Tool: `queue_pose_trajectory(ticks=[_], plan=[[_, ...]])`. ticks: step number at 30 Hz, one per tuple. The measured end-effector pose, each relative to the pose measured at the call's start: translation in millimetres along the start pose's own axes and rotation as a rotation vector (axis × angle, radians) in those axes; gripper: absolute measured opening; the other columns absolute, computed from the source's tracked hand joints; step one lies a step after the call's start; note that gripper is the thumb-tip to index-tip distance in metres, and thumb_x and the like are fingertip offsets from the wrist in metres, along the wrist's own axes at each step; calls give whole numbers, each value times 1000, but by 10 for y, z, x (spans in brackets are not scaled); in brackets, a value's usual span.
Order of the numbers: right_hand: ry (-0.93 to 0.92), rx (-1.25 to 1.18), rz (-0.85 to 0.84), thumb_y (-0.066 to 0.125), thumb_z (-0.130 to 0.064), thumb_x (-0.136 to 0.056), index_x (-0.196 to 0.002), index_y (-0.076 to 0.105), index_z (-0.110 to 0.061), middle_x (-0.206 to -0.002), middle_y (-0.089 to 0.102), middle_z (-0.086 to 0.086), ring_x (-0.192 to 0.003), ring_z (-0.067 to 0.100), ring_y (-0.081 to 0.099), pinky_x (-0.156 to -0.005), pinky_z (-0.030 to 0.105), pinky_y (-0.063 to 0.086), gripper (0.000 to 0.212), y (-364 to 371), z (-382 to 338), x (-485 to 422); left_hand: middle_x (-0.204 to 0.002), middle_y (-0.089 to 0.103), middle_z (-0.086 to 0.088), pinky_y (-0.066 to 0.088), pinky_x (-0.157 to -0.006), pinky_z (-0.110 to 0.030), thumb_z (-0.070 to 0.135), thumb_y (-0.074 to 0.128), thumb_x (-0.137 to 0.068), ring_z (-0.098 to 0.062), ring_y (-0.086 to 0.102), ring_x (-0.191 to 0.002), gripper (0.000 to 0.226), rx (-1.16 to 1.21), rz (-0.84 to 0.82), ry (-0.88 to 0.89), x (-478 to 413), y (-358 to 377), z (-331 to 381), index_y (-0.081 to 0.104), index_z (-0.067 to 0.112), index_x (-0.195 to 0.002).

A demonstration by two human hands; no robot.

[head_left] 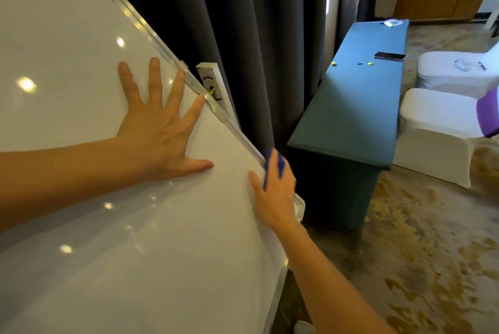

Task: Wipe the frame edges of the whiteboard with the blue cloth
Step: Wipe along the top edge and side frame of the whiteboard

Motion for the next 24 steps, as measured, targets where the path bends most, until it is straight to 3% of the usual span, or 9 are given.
queue_pose_trajectory(ticks=[2,4,7,10,13,16,21,24], plan=[[215,-43,-4,22,-83,-80,-148,-10,-50,-163,7,1,-149,31,10,-116,58,21,83,-131,445,160,-161,-17,-26,-3,-102,-83,99,-7,-54,-62,-21,-138,126,12,15,3,-1,-20,40,-8,25,-155],[323,-40,-14,18,-84,-77,-149,-11,-44,-165,0,5,-150,30,-4,-119,56,11,87,-120,483,236,-162,-14,-26,-3,-101,-83,97,-4,-57,-63,-21,-138,123,17,15,28,24,-20,149,-5,24,-156],[152,-55,-28,13,-90,-74,-152,-11,-41,-164,-7,-1,-149,21,-13,-120,51,3,95,85,-5,127,-161,-17,-25,-6,-99,-84,94,2,-62,-63,-25,-137,119,9,-54,117,158,46,500,-8,21,-156],[-95,-44,-63,13,-88,-79,-144,-17,-56,-159,-14,-21,-146,10,-21,-115,41,-6,79,156,-283,28,-158,-21,-30,-6,-100,-84,91,-1,-64,-64,-26,-135,121,-8,-38,123,211,134,785,-11,11,-154],[-108,32,-54,20,-80,-86,-143,-16,-60,-158,0,-17,-148,21,5,-116,43,10,70,-36,205,70,-159,-19,-30,-3,-101,-84,92,-4,-62,-65,-24,-136,123,-16,-25,131,174,100,851,-9,9,-154],[128,-31,-83,29,-78,-84,-147,-4,-55,-156,14,-4,-141,25,27,-113,46,27,74,-178,735,91,-162,-15,-26,-4,-100,-84,92,-3,-64,-64,-21,-137,123,-2,-25,156,121,87,868,-6,8,-154],[178,-24,-146,30,-73,-87,-151,3,-44,-159,14,5,-144,30,20,-115,57,26,76,-203,659,-77,-160,-20,-26,-9,-98,-86,91,3,-68,-64,-24,-136,116,16,-54,184,84,85,999,-7,15,-156],[-39,-38,-179,27,-83,-81,-148,-11,-50,-157,6,-10,-146,26,14,-116,51,20,84,-177,215,-99,-157,-22,-32,-9,-99,-86,88,2,-71,-65,-25,-135,116,13,-76,148,100,94,1143,-8,9,-155]])
Point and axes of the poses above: each hand's wrist, its own x-axis away from the middle knuckle, its own y-axis out of the palm, z = x × y, the point moved 1 cm from there along -x, towards the middle knuckle
